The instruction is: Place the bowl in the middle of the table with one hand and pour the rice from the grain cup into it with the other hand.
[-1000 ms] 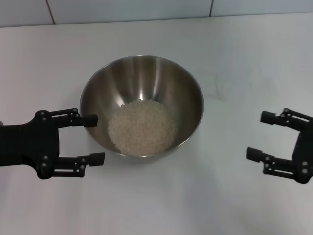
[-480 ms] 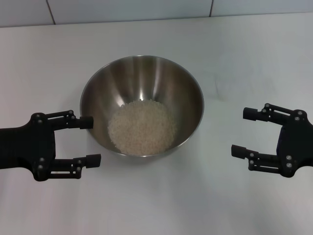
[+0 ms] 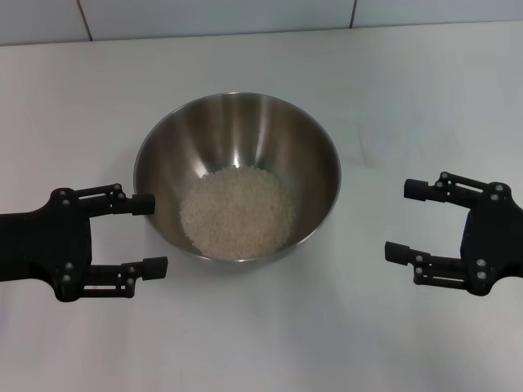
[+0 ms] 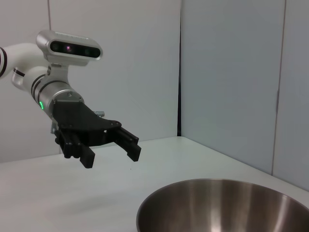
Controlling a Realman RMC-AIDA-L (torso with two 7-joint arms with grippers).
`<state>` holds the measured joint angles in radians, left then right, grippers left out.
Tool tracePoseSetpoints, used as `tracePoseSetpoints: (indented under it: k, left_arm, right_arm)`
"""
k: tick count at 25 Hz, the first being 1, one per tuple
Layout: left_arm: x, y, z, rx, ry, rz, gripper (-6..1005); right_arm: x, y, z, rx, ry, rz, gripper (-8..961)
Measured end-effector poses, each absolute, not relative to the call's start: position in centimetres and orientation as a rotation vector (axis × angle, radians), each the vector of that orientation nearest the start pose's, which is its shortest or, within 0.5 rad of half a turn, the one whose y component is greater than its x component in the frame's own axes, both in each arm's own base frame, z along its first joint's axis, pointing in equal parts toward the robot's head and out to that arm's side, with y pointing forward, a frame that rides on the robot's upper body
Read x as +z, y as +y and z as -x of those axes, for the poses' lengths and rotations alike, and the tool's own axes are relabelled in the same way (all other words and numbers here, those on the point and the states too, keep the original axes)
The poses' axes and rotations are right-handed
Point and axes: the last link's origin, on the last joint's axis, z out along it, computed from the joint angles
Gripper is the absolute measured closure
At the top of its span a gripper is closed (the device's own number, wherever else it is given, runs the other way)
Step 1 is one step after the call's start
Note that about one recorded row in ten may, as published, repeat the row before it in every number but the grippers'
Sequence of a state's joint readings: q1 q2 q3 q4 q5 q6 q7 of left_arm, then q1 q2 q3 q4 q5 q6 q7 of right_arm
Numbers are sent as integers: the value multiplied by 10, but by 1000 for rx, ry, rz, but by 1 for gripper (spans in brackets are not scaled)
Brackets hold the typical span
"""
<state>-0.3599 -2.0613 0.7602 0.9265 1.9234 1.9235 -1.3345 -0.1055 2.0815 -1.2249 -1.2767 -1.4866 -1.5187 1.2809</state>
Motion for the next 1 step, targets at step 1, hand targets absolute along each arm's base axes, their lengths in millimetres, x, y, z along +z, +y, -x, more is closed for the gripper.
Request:
tracePoseSetpoints:
  k: [1]
  left_arm:
    - [44,269,258,-787,-312,2917,188]
  right_arm:
    - [35,221,-262,742,275,2588,165]
